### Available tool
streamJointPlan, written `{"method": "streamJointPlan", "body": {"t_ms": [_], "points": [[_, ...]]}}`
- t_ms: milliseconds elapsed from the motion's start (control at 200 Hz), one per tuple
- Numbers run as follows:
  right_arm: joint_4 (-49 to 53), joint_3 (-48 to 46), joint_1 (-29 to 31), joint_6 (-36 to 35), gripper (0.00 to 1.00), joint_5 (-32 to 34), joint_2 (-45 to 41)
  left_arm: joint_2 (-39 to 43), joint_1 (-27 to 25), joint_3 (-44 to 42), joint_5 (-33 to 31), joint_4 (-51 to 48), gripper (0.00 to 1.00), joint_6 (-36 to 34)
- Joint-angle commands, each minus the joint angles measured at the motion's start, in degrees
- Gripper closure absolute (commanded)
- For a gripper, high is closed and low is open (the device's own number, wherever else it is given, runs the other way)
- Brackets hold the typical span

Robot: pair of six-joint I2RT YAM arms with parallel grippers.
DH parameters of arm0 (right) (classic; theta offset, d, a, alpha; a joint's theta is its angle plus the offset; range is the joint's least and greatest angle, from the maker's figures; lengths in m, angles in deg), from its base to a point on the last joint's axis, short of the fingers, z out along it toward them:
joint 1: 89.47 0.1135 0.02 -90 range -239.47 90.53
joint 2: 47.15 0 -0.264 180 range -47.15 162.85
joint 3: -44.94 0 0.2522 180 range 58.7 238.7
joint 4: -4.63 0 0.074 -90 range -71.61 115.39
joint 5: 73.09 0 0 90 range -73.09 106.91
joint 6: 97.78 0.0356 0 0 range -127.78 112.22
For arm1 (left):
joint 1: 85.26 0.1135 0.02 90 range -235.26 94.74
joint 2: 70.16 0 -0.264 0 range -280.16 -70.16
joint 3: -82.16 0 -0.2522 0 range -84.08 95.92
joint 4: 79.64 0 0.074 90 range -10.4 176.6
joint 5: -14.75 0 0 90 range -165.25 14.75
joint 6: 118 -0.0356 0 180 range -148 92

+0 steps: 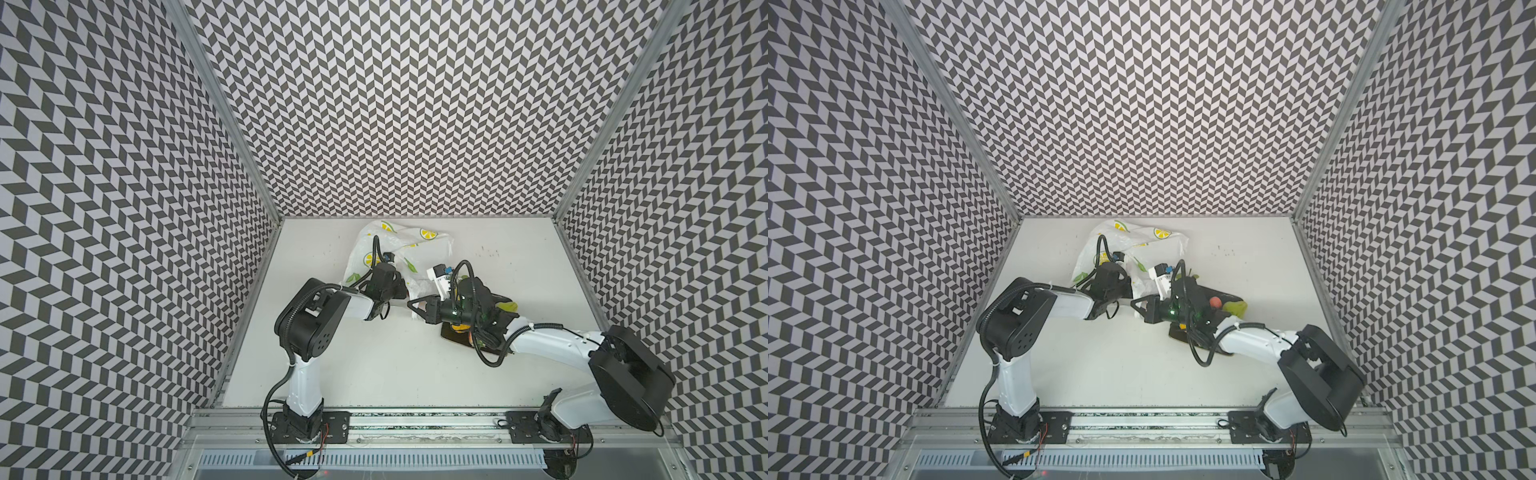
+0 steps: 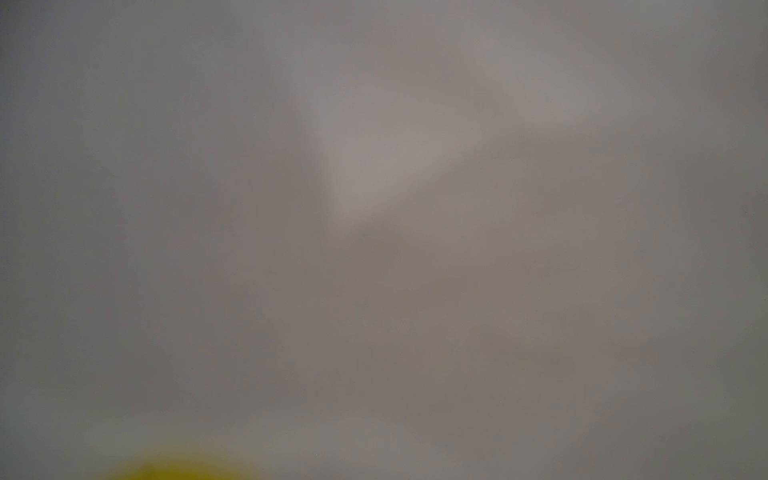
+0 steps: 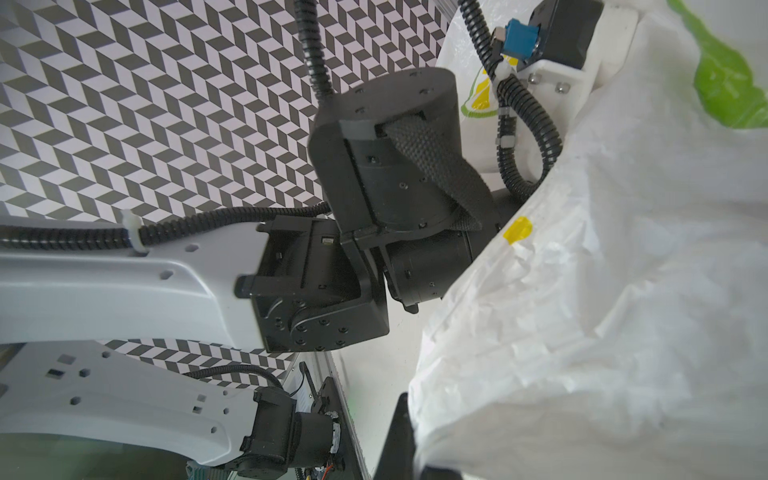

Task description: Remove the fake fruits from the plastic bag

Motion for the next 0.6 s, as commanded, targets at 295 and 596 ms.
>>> {"method": "streamJointPlan", "body": {"t_ms": [295,596], "points": [[-2.5,0.3,-0.5,0.2,1.0,-0.3,0.5,11.3,0.4,-10.9,0.2,-2.6,0.76,-2.3],[-2.5,-0.1,-1.8,-0.1,1.0,-1.4,0.5,21.9,-2.1,-16.7,3.0,-1.9,0.67,-2.9]]}}
